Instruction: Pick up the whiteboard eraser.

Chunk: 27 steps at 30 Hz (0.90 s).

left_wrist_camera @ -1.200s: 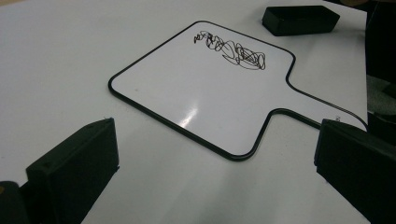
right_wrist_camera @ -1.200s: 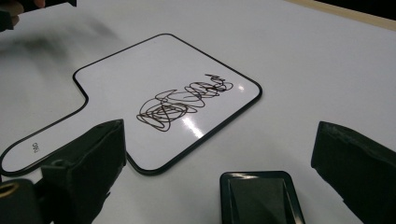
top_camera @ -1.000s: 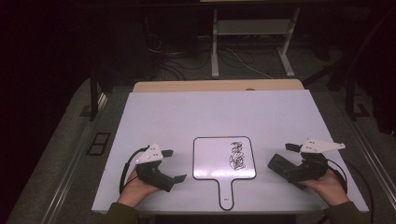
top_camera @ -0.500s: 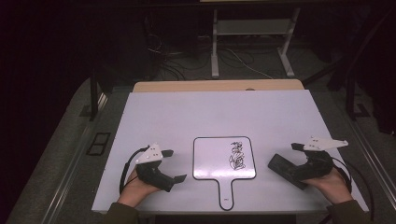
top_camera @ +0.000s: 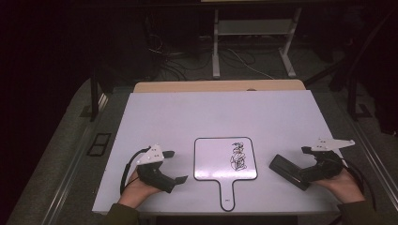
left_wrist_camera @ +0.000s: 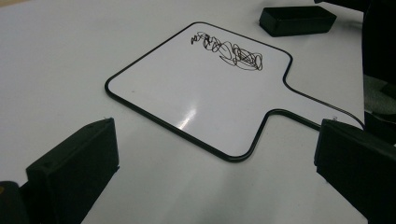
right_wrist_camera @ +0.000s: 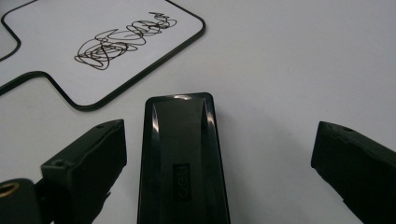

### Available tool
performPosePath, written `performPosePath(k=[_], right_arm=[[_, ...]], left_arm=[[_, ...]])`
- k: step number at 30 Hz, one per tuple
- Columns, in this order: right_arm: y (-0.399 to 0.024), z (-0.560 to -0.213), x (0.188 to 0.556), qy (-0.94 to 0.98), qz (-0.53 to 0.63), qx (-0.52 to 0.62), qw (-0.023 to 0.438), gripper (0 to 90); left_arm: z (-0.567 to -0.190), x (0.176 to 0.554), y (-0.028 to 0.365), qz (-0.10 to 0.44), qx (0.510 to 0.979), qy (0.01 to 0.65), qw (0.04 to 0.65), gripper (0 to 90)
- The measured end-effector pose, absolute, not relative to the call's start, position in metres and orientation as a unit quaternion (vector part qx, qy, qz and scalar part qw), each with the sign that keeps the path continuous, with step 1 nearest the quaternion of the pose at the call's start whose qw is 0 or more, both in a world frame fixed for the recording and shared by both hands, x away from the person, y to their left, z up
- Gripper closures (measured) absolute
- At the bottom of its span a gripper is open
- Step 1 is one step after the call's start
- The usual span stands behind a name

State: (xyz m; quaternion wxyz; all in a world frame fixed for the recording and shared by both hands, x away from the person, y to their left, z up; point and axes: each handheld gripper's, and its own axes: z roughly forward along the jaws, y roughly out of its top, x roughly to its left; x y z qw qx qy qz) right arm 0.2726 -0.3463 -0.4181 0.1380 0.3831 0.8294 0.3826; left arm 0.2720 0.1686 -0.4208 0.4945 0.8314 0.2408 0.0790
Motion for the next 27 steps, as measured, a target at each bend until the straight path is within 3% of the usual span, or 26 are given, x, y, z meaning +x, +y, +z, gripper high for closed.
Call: performPosePath(k=[15, 20, 22, 27], right_arm=[[-0.341, -0.425, 0.27, 0.853, 0.35, 0.367, 0.122, 2.3], [-0.338, -0.427, 0.269, 0.863, 0.334, 0.359, 0.119, 6.9], [-0.337, -0.427, 0.269, 0.866, 0.327, 0.359, 0.121, 13.3], [-0.337, -0.428, 0.268, 0.867, 0.321, 0.361, 0.118, 13.8]], left_arm=[[-0.421, 0.272, 0.169, 0.078, 0.833, 0.239, 0.492, 0.0], [-0.421, 0.272, 0.169, 0.078, 0.833, 0.239, 0.493, 0.0], [-0.421, 0.272, 0.169, 0.077, 0.833, 0.239, 0.493, 0.0], [-0.421, 0.272, 0.169, 0.077, 0.833, 0.238, 0.494, 0.0]])
